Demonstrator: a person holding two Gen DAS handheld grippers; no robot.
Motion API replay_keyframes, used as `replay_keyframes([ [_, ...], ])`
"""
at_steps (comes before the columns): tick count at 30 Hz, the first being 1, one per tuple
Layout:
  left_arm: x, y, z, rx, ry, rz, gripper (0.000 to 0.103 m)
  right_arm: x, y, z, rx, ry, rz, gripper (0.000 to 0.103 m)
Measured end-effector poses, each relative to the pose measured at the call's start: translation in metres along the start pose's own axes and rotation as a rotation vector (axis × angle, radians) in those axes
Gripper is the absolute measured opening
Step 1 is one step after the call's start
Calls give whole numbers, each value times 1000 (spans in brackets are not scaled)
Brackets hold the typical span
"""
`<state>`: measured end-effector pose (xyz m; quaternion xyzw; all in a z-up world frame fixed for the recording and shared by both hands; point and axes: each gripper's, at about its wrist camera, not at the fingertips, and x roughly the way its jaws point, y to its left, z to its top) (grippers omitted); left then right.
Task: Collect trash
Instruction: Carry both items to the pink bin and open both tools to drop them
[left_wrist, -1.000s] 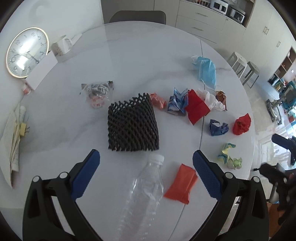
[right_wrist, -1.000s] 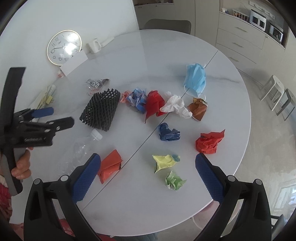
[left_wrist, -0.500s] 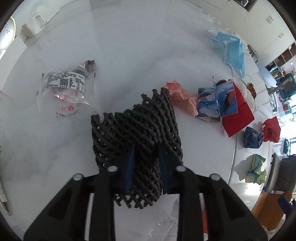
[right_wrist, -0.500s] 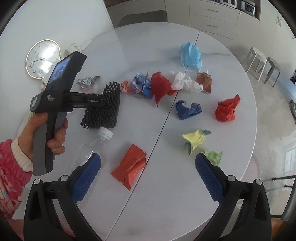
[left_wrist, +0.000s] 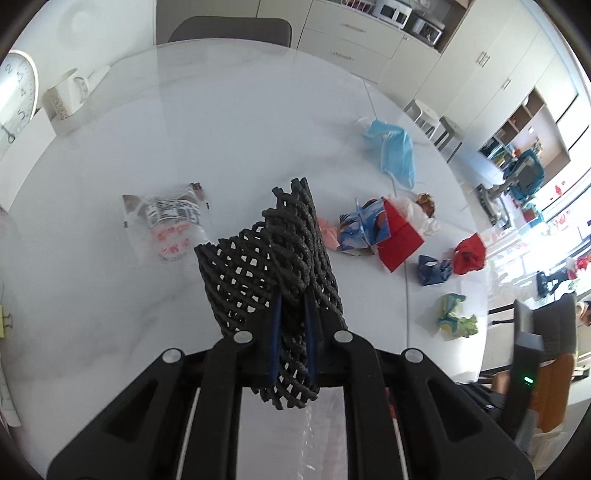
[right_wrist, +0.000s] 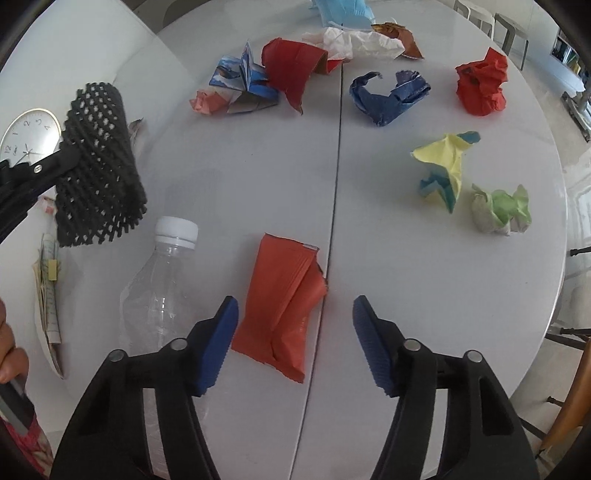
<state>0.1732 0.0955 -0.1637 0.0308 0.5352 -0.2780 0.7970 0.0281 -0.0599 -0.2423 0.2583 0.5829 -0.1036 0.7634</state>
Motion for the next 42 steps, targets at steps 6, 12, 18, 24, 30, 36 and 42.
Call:
replay_keyframes([
  [6, -46, 12, -14, 6, -58, 19, 11, 3, 0, -3, 7, -14, 5, 31],
  [12, -69, -2, -25, 18, -71, -25, 11, -29, -6, 4, -4, -59, 47, 28],
  [18, -76, -52, -38, 77, -44, -87, 11, -80, -38, 10, -28, -123, 24, 28],
  [24, -56, -142, -58, 158, 49, -164, 11, -115, -122, 15, -11, -134, -66, 28],
  [30, -2, -270, -79, 210, 139, -236, 11, -111, -240, 33, -16, -72, -125, 28],
  [36, 85, -387, -97, 143, 268, -309, 11, -99, -335, 64, -102, 8, -128, 28],
  [42, 170, -452, -110, 125, 373, -253, 11, -90, -394, 90, -168, 55, -169, 28],
])
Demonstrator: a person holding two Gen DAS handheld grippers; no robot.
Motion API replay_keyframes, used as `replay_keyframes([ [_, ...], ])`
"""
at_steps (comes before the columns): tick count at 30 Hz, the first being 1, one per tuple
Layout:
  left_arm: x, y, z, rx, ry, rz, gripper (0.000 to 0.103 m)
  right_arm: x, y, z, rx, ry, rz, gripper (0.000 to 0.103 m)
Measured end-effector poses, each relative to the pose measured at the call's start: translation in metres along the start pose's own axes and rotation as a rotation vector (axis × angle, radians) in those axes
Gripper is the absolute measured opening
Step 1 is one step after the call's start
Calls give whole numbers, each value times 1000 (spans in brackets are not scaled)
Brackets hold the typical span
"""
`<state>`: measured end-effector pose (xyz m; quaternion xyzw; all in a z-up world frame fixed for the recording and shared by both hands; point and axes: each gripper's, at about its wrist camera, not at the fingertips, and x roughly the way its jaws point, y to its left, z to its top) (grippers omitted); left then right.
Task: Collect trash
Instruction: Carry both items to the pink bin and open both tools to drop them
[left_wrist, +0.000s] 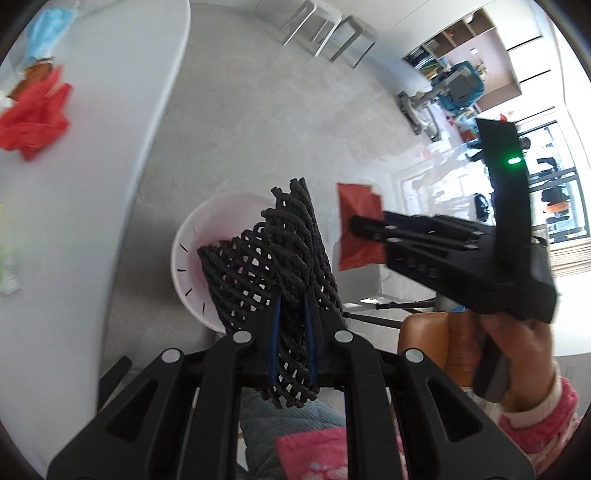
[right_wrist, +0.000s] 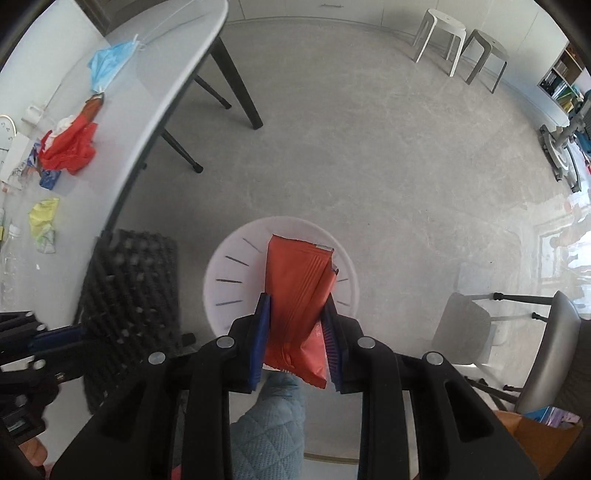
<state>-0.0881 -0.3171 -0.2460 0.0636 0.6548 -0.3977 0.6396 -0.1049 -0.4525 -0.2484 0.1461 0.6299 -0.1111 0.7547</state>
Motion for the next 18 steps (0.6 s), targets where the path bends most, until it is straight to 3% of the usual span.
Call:
replay_keyframes([
  [8, 76, -12, 15, -6, 92, 60, 15, 29, -40, 5, -56, 46, 4, 28],
  [13, 83, -21, 22, -3, 67, 128, 58, 36, -54, 8, -57, 56, 11, 29],
  [18, 55, -25, 23, -15, 26, 178, 67, 37, -59, 8, -68, 58, 34, 30],
])
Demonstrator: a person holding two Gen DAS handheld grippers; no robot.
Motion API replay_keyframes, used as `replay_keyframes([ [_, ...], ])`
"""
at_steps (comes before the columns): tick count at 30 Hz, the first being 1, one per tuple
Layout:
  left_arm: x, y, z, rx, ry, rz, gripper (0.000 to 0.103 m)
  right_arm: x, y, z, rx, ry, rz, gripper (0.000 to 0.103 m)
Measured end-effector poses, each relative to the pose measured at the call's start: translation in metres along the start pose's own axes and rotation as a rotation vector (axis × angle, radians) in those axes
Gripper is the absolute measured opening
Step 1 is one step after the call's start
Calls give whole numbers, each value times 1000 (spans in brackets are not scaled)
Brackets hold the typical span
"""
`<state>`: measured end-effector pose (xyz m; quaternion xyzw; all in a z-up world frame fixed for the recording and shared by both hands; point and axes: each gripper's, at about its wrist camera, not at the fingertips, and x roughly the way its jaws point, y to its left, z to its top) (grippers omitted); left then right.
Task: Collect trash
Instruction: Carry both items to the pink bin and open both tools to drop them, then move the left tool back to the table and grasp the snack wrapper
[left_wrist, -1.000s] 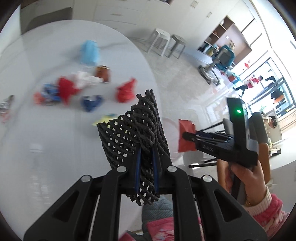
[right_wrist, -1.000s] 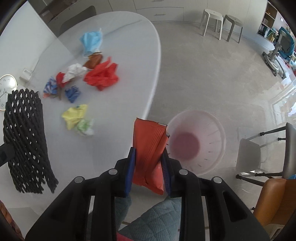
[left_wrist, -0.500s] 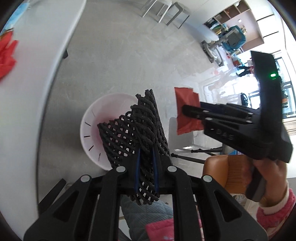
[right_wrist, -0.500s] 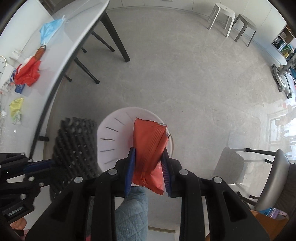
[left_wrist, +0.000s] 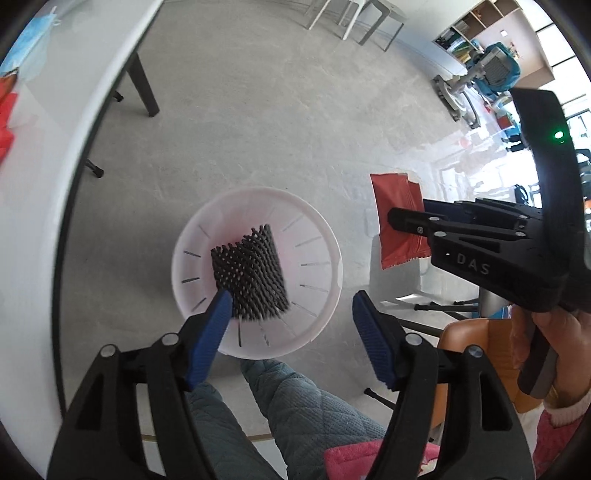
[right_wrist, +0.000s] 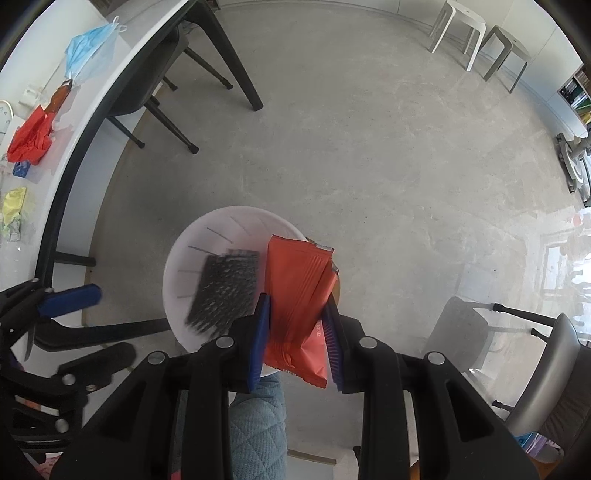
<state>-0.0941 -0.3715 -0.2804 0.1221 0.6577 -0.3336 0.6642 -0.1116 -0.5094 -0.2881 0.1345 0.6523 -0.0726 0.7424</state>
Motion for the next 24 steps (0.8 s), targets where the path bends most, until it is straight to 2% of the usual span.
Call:
replay_keyframes([
  [5, -38, -2, -6, -25, -61, 51, 74, 6, 5, -1, -20, 7, 57, 30],
  [12, -89, 1, -17, -53, -138, 136, 82, 26, 36, 0, -79, 50, 121, 34],
  [14, -102, 3, -18, -72, -152, 149, 83, 34, 44, -1, -93, 77, 123, 49],
  [15, -107, 5, -19, -83, -158, 153, 84, 38, 48, 0, -102, 94, 116, 65],
  [16, -113, 6, -21, -94, -164, 160, 84, 40, 52, 0, -106, 101, 100, 74],
  [20, -129, 21, -26, -121, -192, 181, 85, 29, 62, 3, -92, 95, 97, 81],
  [24, -148, 40, -29, -154, -227, 180, 85, -11, 81, 16, -90, 35, 104, 89],
])
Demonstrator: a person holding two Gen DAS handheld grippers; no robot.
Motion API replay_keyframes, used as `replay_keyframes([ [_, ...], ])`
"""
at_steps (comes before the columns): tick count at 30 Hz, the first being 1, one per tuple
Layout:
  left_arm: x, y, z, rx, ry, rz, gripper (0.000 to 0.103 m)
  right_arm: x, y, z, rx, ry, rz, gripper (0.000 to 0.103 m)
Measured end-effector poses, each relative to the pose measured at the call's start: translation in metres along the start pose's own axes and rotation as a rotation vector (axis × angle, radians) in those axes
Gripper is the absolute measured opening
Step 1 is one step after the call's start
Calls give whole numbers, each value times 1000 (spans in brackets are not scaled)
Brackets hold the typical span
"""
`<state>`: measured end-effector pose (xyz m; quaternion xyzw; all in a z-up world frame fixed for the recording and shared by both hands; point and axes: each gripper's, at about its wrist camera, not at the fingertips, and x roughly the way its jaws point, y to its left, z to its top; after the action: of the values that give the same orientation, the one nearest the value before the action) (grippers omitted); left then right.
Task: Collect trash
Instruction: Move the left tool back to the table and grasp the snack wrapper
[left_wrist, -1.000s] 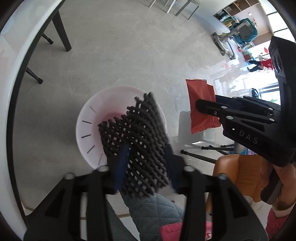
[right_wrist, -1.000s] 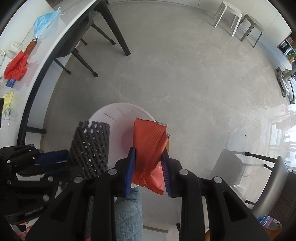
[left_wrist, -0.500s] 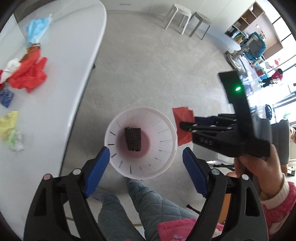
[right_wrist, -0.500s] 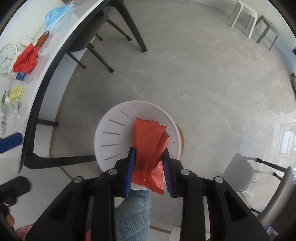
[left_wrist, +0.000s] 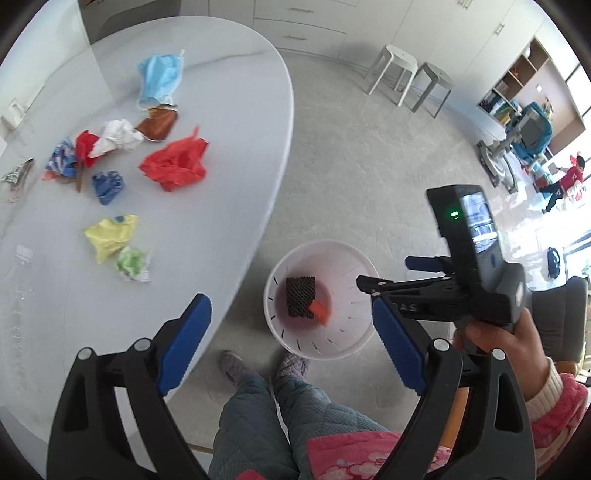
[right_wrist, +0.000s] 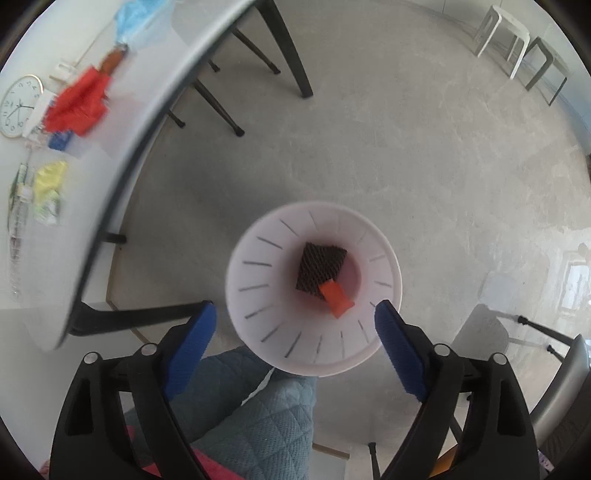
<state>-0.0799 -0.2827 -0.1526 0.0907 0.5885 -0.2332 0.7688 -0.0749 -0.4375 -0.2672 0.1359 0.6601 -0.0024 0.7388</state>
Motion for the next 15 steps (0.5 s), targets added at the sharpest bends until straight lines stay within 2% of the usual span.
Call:
replay_keyframes([
  [9, -35, 86, 25, -65, -91, 10, 86, -75, 109, 65, -162, -167, -25, 96],
  [15, -55, 164, 51, -96, -144, 64, 86, -89, 179, 120, -202, -230, -16, 98],
])
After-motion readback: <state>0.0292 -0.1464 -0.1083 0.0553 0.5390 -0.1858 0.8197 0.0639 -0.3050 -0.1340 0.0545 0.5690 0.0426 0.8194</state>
